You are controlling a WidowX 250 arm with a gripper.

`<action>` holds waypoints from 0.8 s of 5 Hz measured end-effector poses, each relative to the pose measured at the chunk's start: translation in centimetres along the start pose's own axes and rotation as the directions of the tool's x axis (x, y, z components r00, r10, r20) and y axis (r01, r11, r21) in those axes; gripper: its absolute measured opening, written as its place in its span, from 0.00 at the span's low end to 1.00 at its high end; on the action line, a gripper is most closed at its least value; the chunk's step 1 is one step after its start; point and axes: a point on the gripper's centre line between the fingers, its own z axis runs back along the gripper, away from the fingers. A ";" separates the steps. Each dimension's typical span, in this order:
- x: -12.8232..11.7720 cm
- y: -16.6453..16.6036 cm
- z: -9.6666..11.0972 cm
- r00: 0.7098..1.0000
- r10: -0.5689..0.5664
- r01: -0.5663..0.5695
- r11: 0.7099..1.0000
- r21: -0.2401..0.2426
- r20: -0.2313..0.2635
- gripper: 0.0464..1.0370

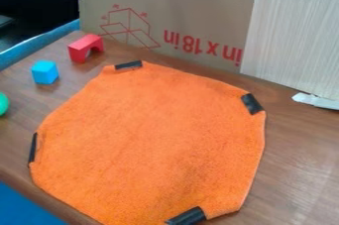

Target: Move the blue square from the table to the cloth

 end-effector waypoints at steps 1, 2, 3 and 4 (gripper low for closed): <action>0.3 -0.2 -1.6 1.000 -0.011 0.010 0.999 -0.030 -0.019 0.96; 1.7 -0.3 -2.6 0.994 -0.093 0.094 0.995 -0.026 0.055 0.96; 2.3 -0.5 -4.0 0.985 -0.148 0.150 0.989 -0.015 0.090 0.96; 2.0 -0.1 -4.5 0.978 -0.167 0.171 0.985 -0.025 0.126 0.96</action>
